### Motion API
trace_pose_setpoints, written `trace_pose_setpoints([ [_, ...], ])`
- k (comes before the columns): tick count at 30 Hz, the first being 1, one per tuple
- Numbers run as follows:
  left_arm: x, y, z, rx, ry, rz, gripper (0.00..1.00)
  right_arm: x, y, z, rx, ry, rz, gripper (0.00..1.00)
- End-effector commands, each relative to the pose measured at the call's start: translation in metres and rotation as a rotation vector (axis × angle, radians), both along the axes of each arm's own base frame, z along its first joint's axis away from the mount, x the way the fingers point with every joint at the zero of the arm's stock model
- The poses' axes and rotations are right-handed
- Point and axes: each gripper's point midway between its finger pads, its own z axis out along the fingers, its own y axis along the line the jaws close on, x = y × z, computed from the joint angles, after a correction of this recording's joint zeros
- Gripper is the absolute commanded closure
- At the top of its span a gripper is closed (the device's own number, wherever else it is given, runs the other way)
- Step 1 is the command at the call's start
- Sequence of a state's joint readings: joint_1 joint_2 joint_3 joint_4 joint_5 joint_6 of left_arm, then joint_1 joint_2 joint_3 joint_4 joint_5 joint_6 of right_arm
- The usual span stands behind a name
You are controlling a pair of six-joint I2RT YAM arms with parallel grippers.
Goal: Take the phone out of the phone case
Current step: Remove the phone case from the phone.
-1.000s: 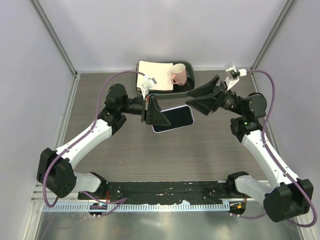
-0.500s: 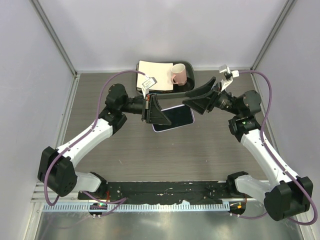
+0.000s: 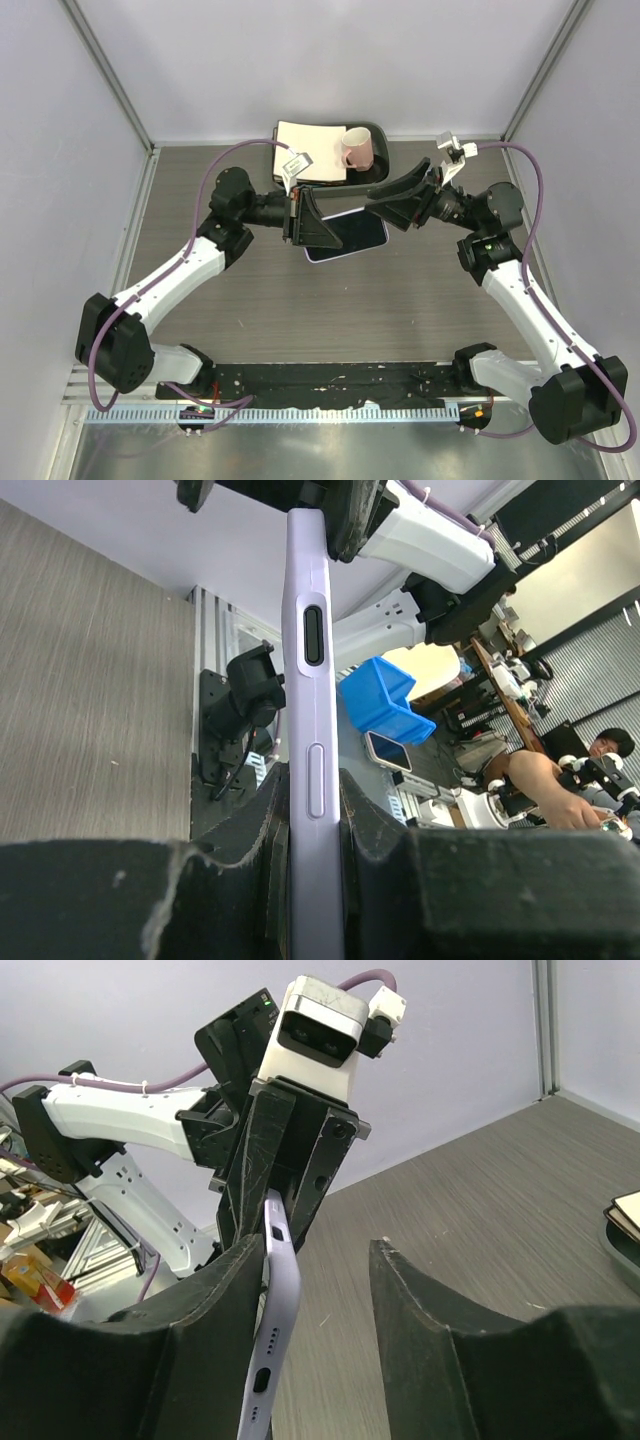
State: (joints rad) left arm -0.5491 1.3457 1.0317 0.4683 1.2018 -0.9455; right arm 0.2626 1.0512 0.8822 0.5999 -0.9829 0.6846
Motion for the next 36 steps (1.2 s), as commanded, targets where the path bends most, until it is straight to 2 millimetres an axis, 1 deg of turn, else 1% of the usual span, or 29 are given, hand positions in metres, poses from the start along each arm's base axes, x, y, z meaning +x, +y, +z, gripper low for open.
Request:
trace_pose_setpoints([
  [1, -0.005, 0.005, 0.039, -0.092, -0.139, -0.003, 1.0, -0.011, -0.001, 0.01, 0.011, -0.052, 0.022, 0.47],
  [3, -0.005, 0.005, 0.038, -0.091, -0.138, -0.004, 1.0, -0.009, -0.001, 0.007, 0.01, -0.043, 0.018, 0.52],
  [5, -0.006, 0.005, 0.038, -0.092, -0.141, -0.007, 1.0, -0.01, -0.001, 0.007, 0.011, -0.043, 0.018, 0.6],
  [9, -0.007, 0.006, 0.035, -0.088, -0.159, -0.016, 1.0, -0.011, 0.0, 0.013, 0.031, -0.025, 0.032, 0.63],
  [10, -0.007, 0.006, 0.033, -0.086, -0.165, -0.022, 0.99, -0.012, 0.0, 0.014, 0.04, -0.017, 0.038, 0.66],
  [11, -0.01, 0.006, 0.032, -0.085, -0.176, -0.036, 1.0, -0.015, 0.0, 0.02, 0.064, 0.002, 0.057, 0.69],
  [12, -0.011, 0.007, 0.031, -0.088, -0.204, -0.047, 1.0, -0.015, 0.001, 0.021, 0.072, 0.023, 0.072, 0.71],
  [13, -0.012, 0.008, 0.028, -0.085, -0.217, -0.058, 1.0, -0.018, 0.001, 0.027, 0.088, 0.01, 0.085, 0.78],
  [14, -0.013, 0.009, 0.028, -0.087, -0.237, -0.067, 1.0, -0.02, 0.001, 0.029, 0.107, 0.058, 0.106, 0.8],
  [15, -0.016, 0.01, 0.027, -0.086, -0.25, -0.085, 1.0, -0.023, 0.002, 0.031, 0.112, 0.068, 0.121, 0.86],
  [17, -0.018, 0.011, 0.028, -0.093, -0.283, -0.103, 1.0, -0.026, 0.002, 0.037, 0.132, 0.1, 0.149, 0.91],
  [18, -0.02, 0.012, 0.029, -0.098, -0.301, -0.117, 1.0, -0.027, 0.002, 0.038, 0.137, 0.112, 0.155, 0.96],
  [19, -0.021, 0.012, 0.032, -0.102, -0.312, -0.12, 1.0, -0.027, 0.002, 0.037, 0.137, 0.118, 0.163, 0.98],
  [21, -0.02, 0.012, 0.041, -0.113, -0.331, -0.121, 1.0, -0.028, 0.002, 0.035, 0.136, 0.128, 0.168, 0.99],
  [23, -0.023, 0.012, 0.05, -0.122, -0.333, -0.133, 1.0, -0.027, 0.003, 0.029, 0.132, 0.15, 0.17, 0.99],
  [24, -0.024, 0.013, 0.056, -0.145, -0.372, -0.142, 1.0, -0.026, 0.003, 0.027, 0.138, 0.171, 0.171, 0.99],
  [25, -0.028, 0.015, 0.06, -0.155, -0.382, -0.162, 1.0, -0.025, 0.003, 0.024, 0.147, 0.184, 0.171, 0.99],
  [26, -0.034, 0.017, 0.065, -0.157, -0.352, -0.177, 1.0, -0.023, 0.004, 0.022, 0.158, 0.198, 0.171, 0.99],
  [27, -0.04, 0.02, 0.074, -0.203, -0.428, -0.188, 1.0, -0.022, 0.004, 0.021, 0.167, 0.213, 0.176, 0.99],
  [29, -0.052, 0.021, 0.078, -0.211, -0.437, -0.232, 1.0, -0.021, 0.004, 0.023, 0.186, 0.236, 0.192, 0.99],
  [32, -0.065, 0.023, 0.079, -0.222, -0.455, -0.267, 1.0, -0.019, 0.004, 0.031, 0.226, 0.277, 0.213, 0.99],
  [34, -0.07, 0.023, 0.077, -0.231, -0.467, -0.283, 1.0, -0.02, 0.002, 0.036, 0.253, 0.292, 0.224, 0.99],
  [36, -0.074, 0.024, 0.078, -0.232, -0.482, -0.296, 1.0, -0.014, 0.003, 0.035, 0.27, 0.318, 0.22, 0.99],
])
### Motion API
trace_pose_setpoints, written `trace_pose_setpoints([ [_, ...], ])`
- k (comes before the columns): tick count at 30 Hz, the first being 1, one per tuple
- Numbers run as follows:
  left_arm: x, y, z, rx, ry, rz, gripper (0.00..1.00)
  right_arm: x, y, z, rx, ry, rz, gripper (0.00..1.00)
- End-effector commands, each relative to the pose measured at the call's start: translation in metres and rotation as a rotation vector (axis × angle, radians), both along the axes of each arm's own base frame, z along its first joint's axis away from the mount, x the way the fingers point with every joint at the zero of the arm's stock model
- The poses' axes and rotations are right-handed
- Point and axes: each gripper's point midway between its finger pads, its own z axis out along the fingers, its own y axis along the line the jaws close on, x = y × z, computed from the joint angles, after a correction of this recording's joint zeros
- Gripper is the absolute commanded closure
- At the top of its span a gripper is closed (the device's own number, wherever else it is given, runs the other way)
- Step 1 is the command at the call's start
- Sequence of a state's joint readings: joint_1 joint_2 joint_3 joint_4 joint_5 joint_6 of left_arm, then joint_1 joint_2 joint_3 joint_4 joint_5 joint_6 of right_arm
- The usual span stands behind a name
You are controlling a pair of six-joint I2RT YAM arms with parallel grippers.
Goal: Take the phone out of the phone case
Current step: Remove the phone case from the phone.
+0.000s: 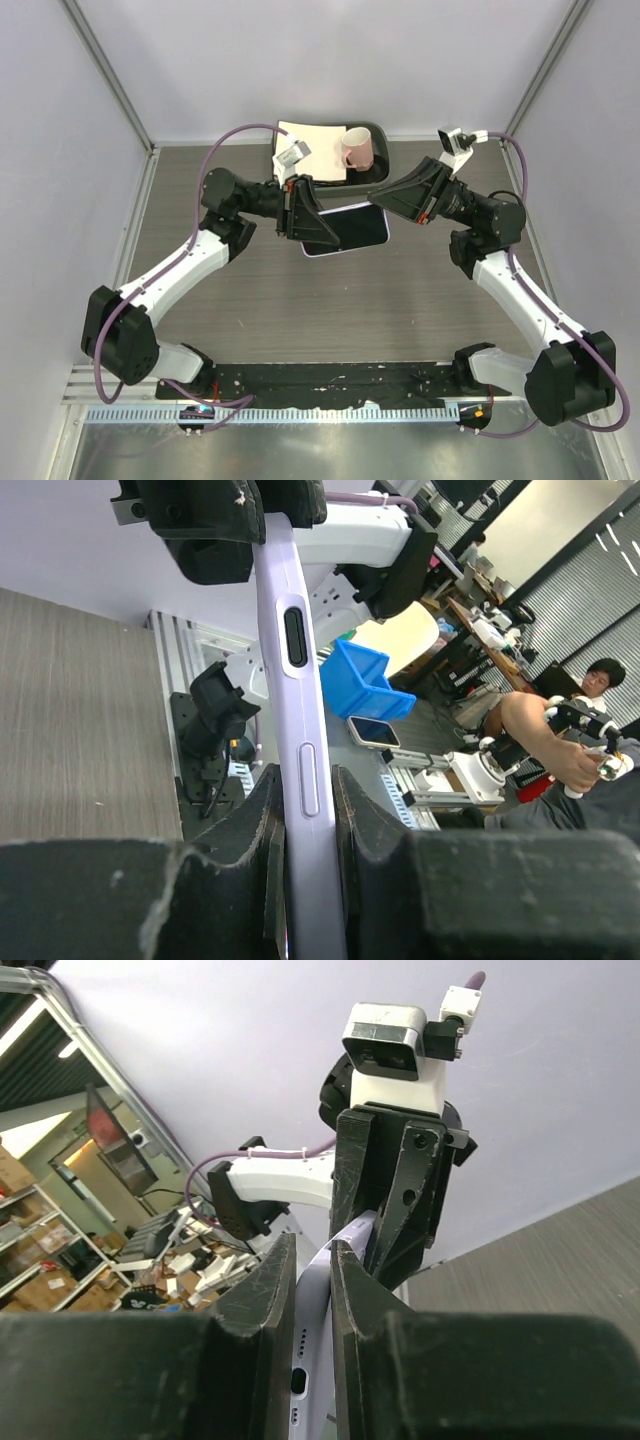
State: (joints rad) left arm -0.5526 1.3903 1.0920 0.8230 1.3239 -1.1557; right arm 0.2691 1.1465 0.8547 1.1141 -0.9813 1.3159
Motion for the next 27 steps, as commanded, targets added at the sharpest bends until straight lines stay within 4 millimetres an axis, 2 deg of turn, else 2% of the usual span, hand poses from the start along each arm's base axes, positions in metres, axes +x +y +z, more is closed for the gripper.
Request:
trace_pose_setpoints([
  [1, -0.056, 0.019, 0.04, -0.145, -0.356, -0.151, 1.0, 0.015, 0.001, -0.007, 0.032, 0.131, 0.024, 0.99],
  [6, -0.055, 0.017, 0.043, -0.151, -0.37, -0.16, 1.0, 0.023, 0.002, -0.01, 0.047, 0.163, 0.025, 0.99],
  [11, -0.053, 0.015, 0.042, -0.15, -0.371, -0.163, 1.0, 0.013, 0.004, -0.005, 0.04, 0.111, 0.033, 0.99],
  [18, -0.054, 0.015, 0.053, -0.168, -0.369, -0.15, 1.0, 0.022, 0.011, -0.029, -0.081, 0.096, -0.006, 0.99],
  [21, -0.05, 0.015, 0.052, -0.165, -0.353, -0.133, 1.0, 0.015, 0.011, -0.028, -0.108, 0.059, 0.017, 0.98],
  [22, -0.049, 0.016, 0.052, -0.164, -0.35, -0.128, 1.0, 0.013, 0.011, -0.026, -0.112, 0.049, 0.019, 0.96],
  [24, -0.043, 0.017, 0.048, -0.157, -0.33, -0.102, 1.0, 0.008, 0.009, -0.018, -0.121, 0.024, 0.018, 0.85],
  [25, -0.041, 0.017, 0.047, -0.148, -0.31, -0.094, 1.0, 0.008, 0.007, -0.015, -0.125, 0.007, 0.01, 0.74],
  [27, -0.034, 0.018, 0.04, -0.129, -0.286, -0.073, 1.0, 0.0, 0.002, -0.004, -0.131, -0.044, 0.017, 0.66],
])
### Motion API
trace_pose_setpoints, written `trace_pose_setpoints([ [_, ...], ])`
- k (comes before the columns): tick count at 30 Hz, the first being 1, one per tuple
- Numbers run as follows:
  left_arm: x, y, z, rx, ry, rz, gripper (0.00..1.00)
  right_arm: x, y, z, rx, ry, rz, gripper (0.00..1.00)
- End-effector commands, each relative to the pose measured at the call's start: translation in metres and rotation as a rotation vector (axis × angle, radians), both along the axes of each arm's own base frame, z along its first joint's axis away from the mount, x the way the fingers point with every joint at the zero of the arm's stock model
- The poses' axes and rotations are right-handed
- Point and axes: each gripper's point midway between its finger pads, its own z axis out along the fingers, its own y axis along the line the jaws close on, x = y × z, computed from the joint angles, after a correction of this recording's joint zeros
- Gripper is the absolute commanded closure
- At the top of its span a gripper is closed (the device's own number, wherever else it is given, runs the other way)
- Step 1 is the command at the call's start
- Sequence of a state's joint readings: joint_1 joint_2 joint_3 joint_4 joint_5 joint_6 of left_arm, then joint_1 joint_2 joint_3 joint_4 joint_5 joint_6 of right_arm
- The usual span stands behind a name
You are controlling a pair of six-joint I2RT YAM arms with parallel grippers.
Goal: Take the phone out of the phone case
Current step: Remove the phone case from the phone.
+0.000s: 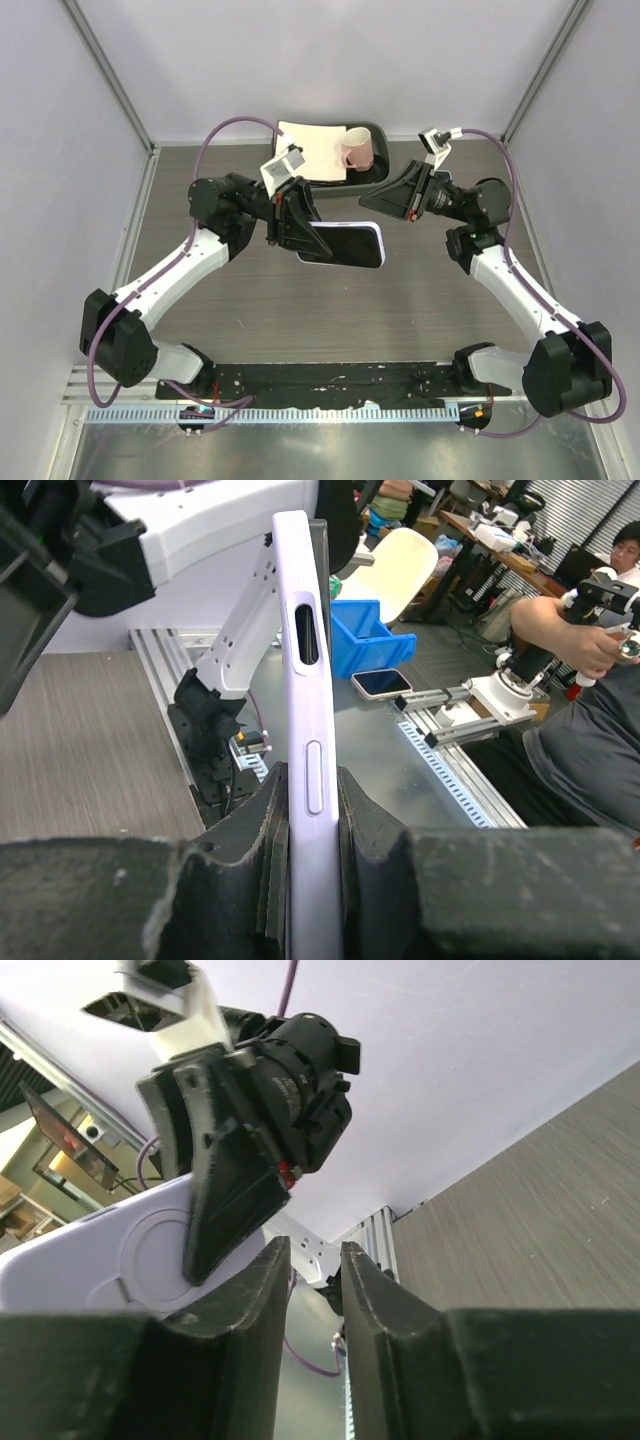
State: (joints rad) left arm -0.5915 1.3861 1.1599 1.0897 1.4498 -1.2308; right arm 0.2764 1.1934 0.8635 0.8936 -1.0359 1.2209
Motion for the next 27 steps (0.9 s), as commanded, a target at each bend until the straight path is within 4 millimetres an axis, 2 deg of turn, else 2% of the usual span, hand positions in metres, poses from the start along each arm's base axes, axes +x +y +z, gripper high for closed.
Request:
trace_pose_setpoints([
  [1, 0.007, 0.007, 0.01, -0.038, 0.007, 0.078, 1.0, -0.023, -0.014, 0.041, -0.016, -0.223, 0.004, 0.58],
  [4, 0.013, 0.009, -0.001, -0.015, 0.037, 0.101, 1.0, -0.03, -0.024, 0.045, -0.043, -0.283, 0.002, 0.5],
  [5, 0.013, 0.01, -0.002, -0.013, 0.039, 0.106, 1.0, -0.026, -0.03, 0.047, -0.048, -0.288, -0.023, 0.49],
  [8, 0.015, 0.01, -0.009, -0.007, 0.055, 0.117, 1.0, -0.029, -0.041, 0.047, -0.065, -0.32, -0.038, 0.48],
  [16, 0.028, 0.007, -0.015, 0.006, 0.099, 0.166, 1.0, -0.068, -0.043, 0.044, -0.056, -0.445, 0.028, 0.45],
  [25, 0.035, 0.004, -0.018, 0.017, 0.123, 0.19, 1.0, -0.078, -0.04, 0.029, -0.058, -0.465, 0.057, 0.45],
  [27, 0.036, 0.003, -0.019, 0.019, 0.126, 0.194, 1.0, -0.075, -0.039, 0.025, -0.056, -0.452, 0.052, 0.45],
])
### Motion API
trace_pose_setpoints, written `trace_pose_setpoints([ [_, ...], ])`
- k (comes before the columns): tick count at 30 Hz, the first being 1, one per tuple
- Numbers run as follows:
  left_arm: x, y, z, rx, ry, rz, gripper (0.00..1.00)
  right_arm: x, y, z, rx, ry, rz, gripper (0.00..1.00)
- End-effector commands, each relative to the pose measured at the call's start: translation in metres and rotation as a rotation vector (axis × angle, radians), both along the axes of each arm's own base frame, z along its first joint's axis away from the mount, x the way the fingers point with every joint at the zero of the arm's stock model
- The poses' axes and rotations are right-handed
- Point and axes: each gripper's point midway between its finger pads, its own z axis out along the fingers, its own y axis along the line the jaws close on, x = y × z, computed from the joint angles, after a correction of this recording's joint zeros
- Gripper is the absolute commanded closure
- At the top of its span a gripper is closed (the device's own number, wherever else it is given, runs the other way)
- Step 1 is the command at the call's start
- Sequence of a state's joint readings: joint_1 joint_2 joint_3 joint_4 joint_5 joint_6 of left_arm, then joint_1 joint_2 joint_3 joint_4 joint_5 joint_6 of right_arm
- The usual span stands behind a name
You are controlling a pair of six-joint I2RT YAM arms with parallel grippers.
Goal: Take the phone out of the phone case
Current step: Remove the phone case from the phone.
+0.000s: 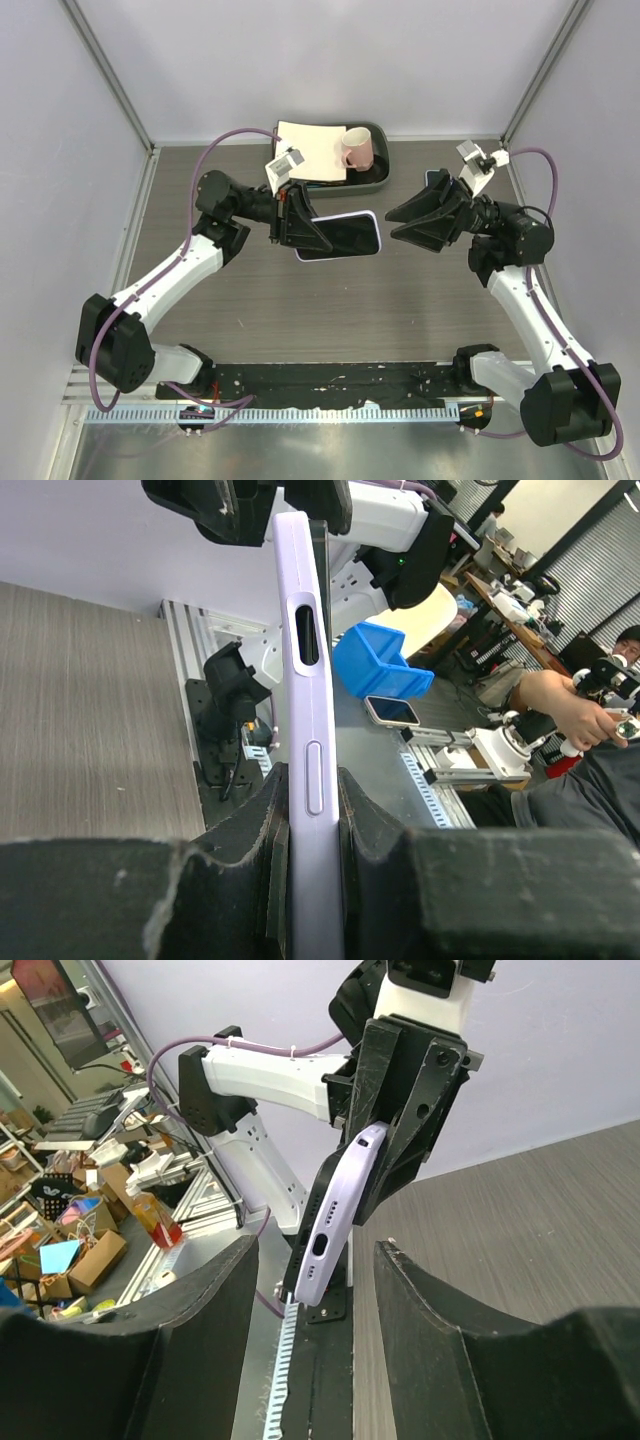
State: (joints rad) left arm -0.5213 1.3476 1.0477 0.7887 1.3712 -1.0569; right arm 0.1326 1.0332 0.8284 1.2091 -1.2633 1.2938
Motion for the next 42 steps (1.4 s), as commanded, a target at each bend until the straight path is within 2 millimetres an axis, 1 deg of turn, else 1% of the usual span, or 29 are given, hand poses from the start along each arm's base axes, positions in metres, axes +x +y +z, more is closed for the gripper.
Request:
trace_pose_setpoints([
  [1, 0.001, 0.002, 0.019, -0.055, -0.065, 0.05, 1.0, -0.008, 0.002, 0.0, 0.005, -0.054, 0.011, 0.45],
  [5, 0.003, 0.001, 0.018, -0.055, -0.064, 0.053, 1.0, 0.007, 0.004, -0.01, -0.014, -0.03, -0.023, 0.45],
  [6, 0.003, 0.001, 0.017, -0.054, -0.061, 0.054, 1.0, 0.01, 0.004, -0.011, -0.016, -0.023, -0.031, 0.47],
  [9, 0.004, 0.0, 0.017, -0.052, -0.059, 0.055, 1.0, 0.014, 0.006, -0.015, -0.016, -0.014, -0.038, 0.48],
  [18, 0.007, -0.001, 0.014, -0.05, -0.054, 0.06, 1.0, 0.013, 0.013, -0.017, -0.013, -0.008, -0.016, 0.51],
  [34, 0.01, -0.003, 0.012, -0.047, -0.052, 0.064, 1.0, 0.012, 0.016, -0.015, -0.011, 0.0, -0.001, 0.55],
  [37, 0.009, -0.002, 0.012, -0.045, -0.051, 0.061, 1.0, 0.011, 0.017, -0.014, -0.008, 0.002, 0.005, 0.58],
  [39, 0.008, -0.002, 0.012, -0.044, -0.052, 0.058, 1.0, 0.013, 0.018, -0.015, -0.012, -0.008, -0.001, 0.64],
  [40, 0.008, -0.002, 0.011, -0.043, -0.052, 0.055, 0.99, 0.016, 0.018, -0.015, -0.017, 0.007, -0.006, 0.7],
  [42, 0.007, -0.002, 0.011, -0.042, -0.054, 0.054, 1.0, 0.02, 0.018, -0.016, -0.023, -0.016, -0.021, 0.73],
])
